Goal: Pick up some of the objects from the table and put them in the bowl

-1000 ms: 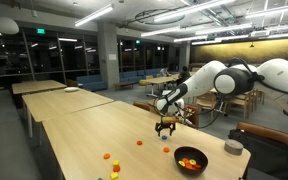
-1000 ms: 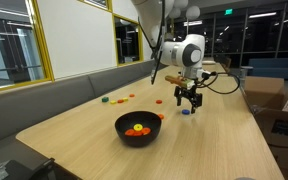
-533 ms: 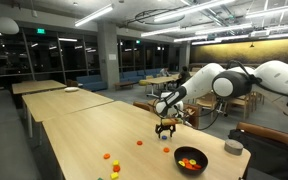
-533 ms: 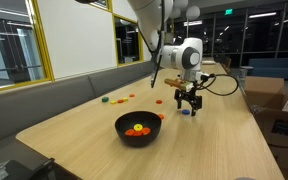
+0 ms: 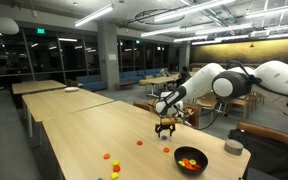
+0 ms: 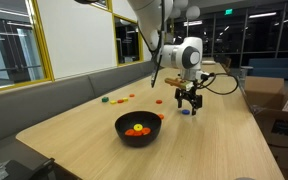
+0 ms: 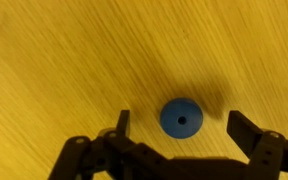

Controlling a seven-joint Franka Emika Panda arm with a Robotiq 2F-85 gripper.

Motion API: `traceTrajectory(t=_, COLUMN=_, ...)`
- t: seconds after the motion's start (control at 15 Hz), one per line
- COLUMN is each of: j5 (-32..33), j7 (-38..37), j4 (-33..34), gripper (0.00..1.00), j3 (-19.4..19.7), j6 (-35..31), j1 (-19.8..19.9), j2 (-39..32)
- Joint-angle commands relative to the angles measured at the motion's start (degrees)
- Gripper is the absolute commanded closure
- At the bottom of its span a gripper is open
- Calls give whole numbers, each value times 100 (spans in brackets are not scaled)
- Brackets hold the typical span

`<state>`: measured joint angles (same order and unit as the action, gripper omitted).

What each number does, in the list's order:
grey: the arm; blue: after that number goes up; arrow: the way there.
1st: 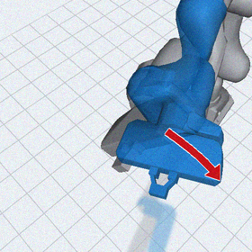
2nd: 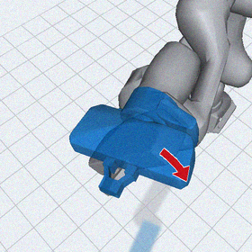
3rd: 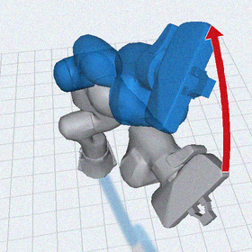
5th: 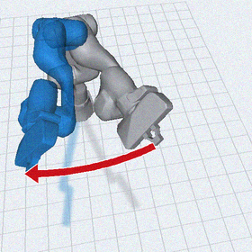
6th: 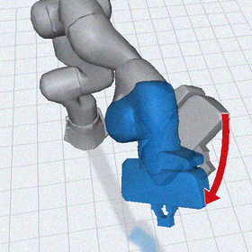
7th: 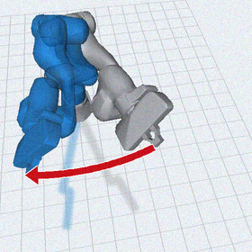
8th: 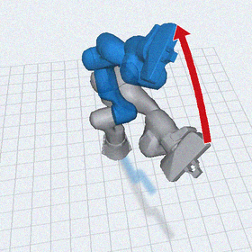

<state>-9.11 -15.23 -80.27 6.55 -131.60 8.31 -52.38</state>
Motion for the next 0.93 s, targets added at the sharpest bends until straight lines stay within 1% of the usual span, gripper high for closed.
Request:
traceTrajectory(t=0.0, j5=96, j7=-107, j4=230, gripper=0, j3=88, j6=105, j1=-55, j2=-76)
traceTrajectory(t=0.07, j5=94, j7=-83, j4=230, gripper=25, j3=79, j6=101, j1=-46, j2=-76)
traceTrajectory(t=0.13, j5=103, j7=-87, j4=225, gripper=27, j3=88, j6=89, j1=-52, j2=-74)
traceTrajectory(t=0.2, j5=102, j7=-82, j4=221, gripper=34, j3=88, j6=90, j1=-50, j2=-70)
traceTrajectory(t=0.33, j5=98, j7=-85, j4=212, gripper=51, j3=92, j6=94, j1=-43, j2=-65)
traceTrajectory(t=0.6, j5=102, j7=-92, j4=199, gripper=80, j3=113, j6=100, j1=-40, j2=-51)
traceTrajectory(t=0.67, j5=98, j7=-95, j4=163, gripper=82, j3=116, j6=96, j1=-41, j2=-23)
traceTrajectory(t=0.87, j5=92, j7=-77, j4=-167, gripper=82, j3=129, j6=103, j1=-55, j2=318)
